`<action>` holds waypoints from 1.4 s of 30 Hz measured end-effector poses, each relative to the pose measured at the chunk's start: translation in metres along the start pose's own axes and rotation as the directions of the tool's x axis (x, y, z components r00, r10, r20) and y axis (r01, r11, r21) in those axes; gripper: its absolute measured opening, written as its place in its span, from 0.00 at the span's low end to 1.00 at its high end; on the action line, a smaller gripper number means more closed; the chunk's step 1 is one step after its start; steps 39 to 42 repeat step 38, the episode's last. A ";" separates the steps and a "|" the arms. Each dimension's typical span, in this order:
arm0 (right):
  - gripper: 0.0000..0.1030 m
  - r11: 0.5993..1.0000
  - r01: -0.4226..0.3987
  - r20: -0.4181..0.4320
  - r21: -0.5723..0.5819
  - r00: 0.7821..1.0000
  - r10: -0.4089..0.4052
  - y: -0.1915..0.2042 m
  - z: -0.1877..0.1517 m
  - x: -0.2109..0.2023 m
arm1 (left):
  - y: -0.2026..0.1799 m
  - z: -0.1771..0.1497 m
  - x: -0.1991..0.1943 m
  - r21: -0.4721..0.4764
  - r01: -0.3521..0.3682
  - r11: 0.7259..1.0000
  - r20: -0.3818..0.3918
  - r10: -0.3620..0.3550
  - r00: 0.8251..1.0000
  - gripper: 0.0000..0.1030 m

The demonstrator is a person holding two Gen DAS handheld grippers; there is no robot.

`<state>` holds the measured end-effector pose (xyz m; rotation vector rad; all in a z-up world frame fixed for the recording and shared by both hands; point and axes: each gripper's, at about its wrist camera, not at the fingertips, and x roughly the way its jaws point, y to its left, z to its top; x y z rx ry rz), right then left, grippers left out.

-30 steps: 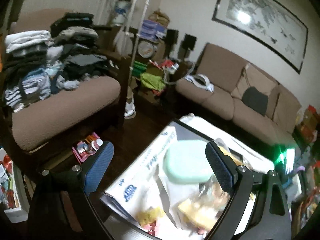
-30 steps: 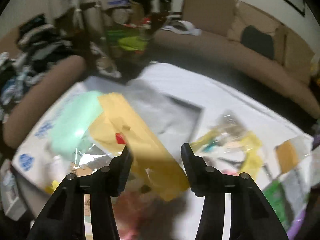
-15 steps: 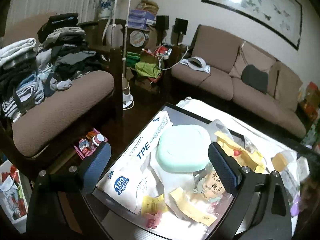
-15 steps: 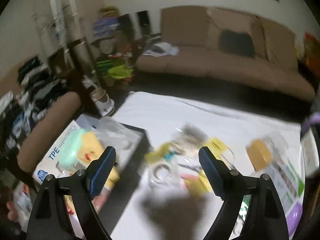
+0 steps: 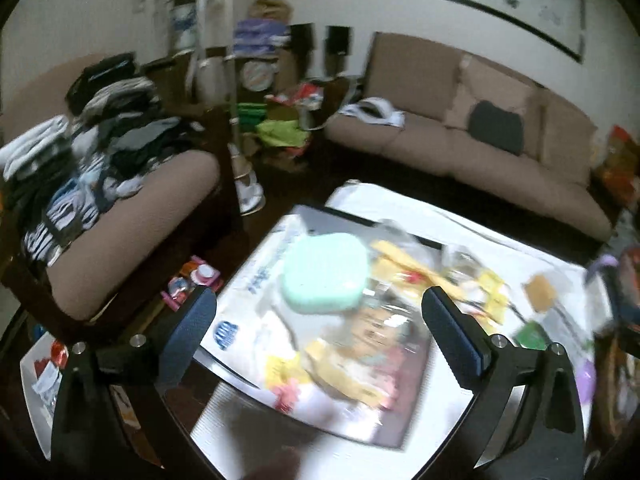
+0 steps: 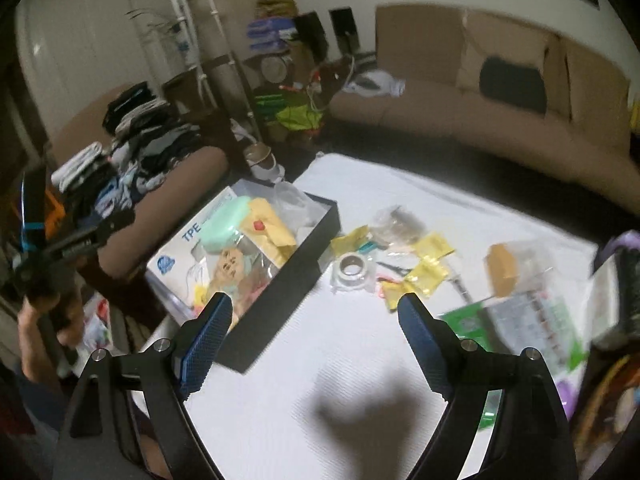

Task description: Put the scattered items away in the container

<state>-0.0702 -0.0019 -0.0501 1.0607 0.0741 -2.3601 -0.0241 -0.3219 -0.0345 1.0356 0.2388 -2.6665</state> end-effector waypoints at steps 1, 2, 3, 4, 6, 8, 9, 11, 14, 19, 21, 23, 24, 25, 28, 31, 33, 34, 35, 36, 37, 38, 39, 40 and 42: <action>0.85 1.000 0.018 0.003 -0.025 1.000 -0.018 0.004 -0.003 -0.013 | -0.010 -0.001 -0.010 0.022 0.005 1.000 -0.008 -0.004 1.000 1.00; 0.85 0.998 0.035 0.010 -0.047 0.999 -0.035 0.008 -0.007 -0.022 | -0.021 -0.003 -0.021 0.051 -0.013 0.999 -0.038 0.015 0.999 1.00; 0.85 0.996 0.059 0.018 -0.073 0.998 -0.058 0.012 -0.013 -0.035 | -0.031 -0.005 -0.028 0.069 -0.041 0.997 -0.069 0.046 0.997 1.00; 0.85 0.994 0.071 0.019 -0.082 0.997 -0.070 0.014 -0.017 -0.041 | -0.039 -0.008 -0.036 0.078 -0.064 0.995 -0.085 0.070 0.994 1.00; 0.85 0.993 0.074 0.013 -0.093 0.997 -0.073 0.016 -0.028 -0.053 | -0.051 -0.011 -0.050 0.075 -0.075 0.994 -0.082 0.081 0.993 1.00; 0.86 0.994 0.043 -0.023 -0.100 0.999 -0.045 0.018 -0.037 -0.058 | -0.065 -0.014 -0.067 0.061 -0.065 0.996 -0.062 0.069 0.996 1.00; 0.86 0.993 0.033 -0.035 -0.110 0.999 -0.037 0.021 -0.040 -0.060 | -0.071 -0.014 -0.073 0.067 -0.063 0.996 -0.060 0.067 0.996 1.00; 0.86 0.993 0.022 -0.026 -0.116 0.999 -0.025 0.024 -0.042 -0.067 | -0.089 -0.015 -0.082 0.095 -0.057 0.994 -0.063 0.063 0.996 1.00; 0.86 0.994 -0.005 -0.009 -0.113 1.000 0.004 0.027 -0.042 -0.079 | -0.106 -0.016 -0.090 0.125 -0.064 0.990 -0.052 0.071 0.996 1.00; 0.86 0.994 -0.004 0.020 -0.106 1.000 0.006 0.027 -0.044 -0.091 | -0.112 -0.017 -0.089 0.135 -0.066 0.989 -0.057 0.075 0.996 1.00; 0.86 0.994 0.004 0.019 -0.107 1.000 -0.002 0.027 -0.044 -0.092 | -0.114 -0.017 -0.088 0.132 -0.074 0.989 -0.056 0.082 0.995 1.00; 0.86 0.995 0.007 0.021 -0.104 1.000 -0.005 0.026 -0.045 -0.092 | -0.113 -0.019 -0.086 0.138 -0.077 0.987 -0.059 0.086 0.995 1.00; 0.86 0.995 0.005 0.020 -0.104 1.000 -0.003 0.025 -0.046 -0.093 | -0.113 -0.019 -0.084 0.142 -0.082 0.986 -0.059 0.091 0.994 1.00; 0.86 0.994 0.010 0.018 -0.106 1.000 -0.008 0.025 -0.047 -0.092 | -0.112 -0.019 -0.084 0.151 -0.084 0.985 -0.051 0.093 0.994 1.00; 0.86 0.995 0.027 0.015 -0.094 1.000 -0.026 0.022 -0.048 -0.089 | -0.110 -0.020 -0.083 0.161 -0.102 0.982 -0.038 0.110 0.993 1.00; 0.86 0.996 0.028 0.004 -0.084 1.000 -0.028 0.019 -0.048 -0.084 | -0.107 -0.021 -0.082 0.147 -0.095 0.984 -0.039 0.102 0.994 1.00; 0.86 0.995 0.035 0.005 -0.092 0.999 -0.035 0.021 -0.049 -0.085 | -0.107 -0.021 -0.084 0.149 -0.107 0.983 -0.023 0.111 0.994 1.00; 0.86 0.995 0.037 0.008 -0.095 0.999 -0.036 0.022 -0.050 -0.085 | -0.109 -0.022 -0.085 0.159 -0.116 0.980 -0.012 0.120 0.993 1.00; 0.86 0.994 0.043 0.010 -0.096 0.999 -0.042 0.022 -0.050 -0.086 | -0.109 -0.023 -0.085 0.166 -0.121 0.979 -0.009 0.124 0.992 1.00; 0.86 0.994 0.051 0.010 -0.096 0.999 -0.050 0.023 -0.051 -0.086 | -0.110 -0.023 -0.085 0.172 -0.123 0.977 -0.008 0.126 0.992 1.00; 0.86 0.994 0.053 0.009 -0.096 0.999 -0.052 0.023 -0.051 -0.086 | -0.111 -0.023 -0.085 0.177 -0.124 0.976 -0.006 0.128 0.992 1.00; 0.86 0.994 0.049 0.009 -0.095 0.999 -0.049 0.023 -0.051 -0.086 | -0.111 -0.023 -0.086 0.178 -0.127 0.976 -0.004 0.129 0.992 1.00; 0.86 0.994 0.049 0.009 -0.095 0.999 -0.049 0.023 -0.051 -0.086 | -0.111 -0.023 -0.086 0.178 -0.127 0.976 -0.004 0.129 0.992 1.00; 0.86 0.994 0.049 0.009 -0.095 0.999 -0.049 0.023 -0.051 -0.086 | -0.111 -0.023 -0.086 0.178 -0.127 0.976 -0.004 0.129 0.992 1.00; 0.86 0.994 0.049 0.009 -0.095 0.999 -0.049 0.023 -0.051 -0.086 | -0.111 -0.023 -0.086 0.178 -0.127 0.976 -0.004 0.129 0.992 1.00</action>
